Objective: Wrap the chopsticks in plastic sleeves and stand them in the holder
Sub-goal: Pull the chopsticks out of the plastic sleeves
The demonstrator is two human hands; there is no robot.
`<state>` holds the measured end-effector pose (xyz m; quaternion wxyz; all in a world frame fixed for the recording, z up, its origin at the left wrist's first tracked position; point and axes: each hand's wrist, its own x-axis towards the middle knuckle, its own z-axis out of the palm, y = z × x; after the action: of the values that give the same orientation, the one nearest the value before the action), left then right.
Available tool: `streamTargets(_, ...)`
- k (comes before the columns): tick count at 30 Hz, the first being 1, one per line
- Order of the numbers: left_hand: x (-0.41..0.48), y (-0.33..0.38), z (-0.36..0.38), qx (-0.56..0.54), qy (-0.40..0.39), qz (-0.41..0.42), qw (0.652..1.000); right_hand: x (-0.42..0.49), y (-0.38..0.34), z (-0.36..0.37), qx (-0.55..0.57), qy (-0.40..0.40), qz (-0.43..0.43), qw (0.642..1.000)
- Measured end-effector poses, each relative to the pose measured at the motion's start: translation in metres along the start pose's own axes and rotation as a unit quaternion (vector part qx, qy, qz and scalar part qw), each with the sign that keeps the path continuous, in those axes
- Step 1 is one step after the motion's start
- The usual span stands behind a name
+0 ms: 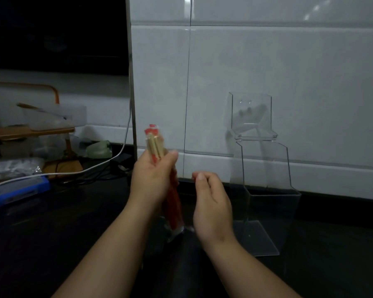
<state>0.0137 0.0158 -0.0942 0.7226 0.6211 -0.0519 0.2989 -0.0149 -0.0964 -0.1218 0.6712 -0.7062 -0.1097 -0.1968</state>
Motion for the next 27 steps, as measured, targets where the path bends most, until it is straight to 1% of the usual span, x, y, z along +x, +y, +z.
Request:
streamTargets(3,-0.008,0.0,0.0,0.086,-0.069,0.004,0.994,-0.001,-0.012,-0.004,0.048,-0.001,-0.045,0.998)
streamTargets(6,-0.014,0.002,0.004,0.097,-0.105,-0.003,0.99,0.001,-0.022,-0.01,0.077,-0.008,-0.071,0.994)
streamTargets(13,-0.018,0.004,0.003,0.064,-0.18,-0.035,0.981,0.011,-0.022,-0.017,0.03,-0.023,-0.092,0.995)
streamTargets(17,-0.019,0.005,0.003,0.091,-0.225,-0.038,0.969,0.013,-0.024,-0.019,-0.022,-0.012,-0.106,0.994)
streamTargets(22,-0.014,0.002,0.001,0.133,-0.271,-0.044,0.952,0.017,-0.024,-0.022,0.0,0.02,-0.1,0.995)
streamTargets(24,-0.01,0.001,-0.005,0.111,-0.282,-0.07,0.95,0.017,-0.024,-0.024,-0.004,0.027,-0.107,0.994)
streamTargets(27,-0.006,-0.004,-0.016,0.013,-0.319,-0.126,0.939,0.015,-0.023,-0.022,-0.001,0.026,-0.107,0.994)
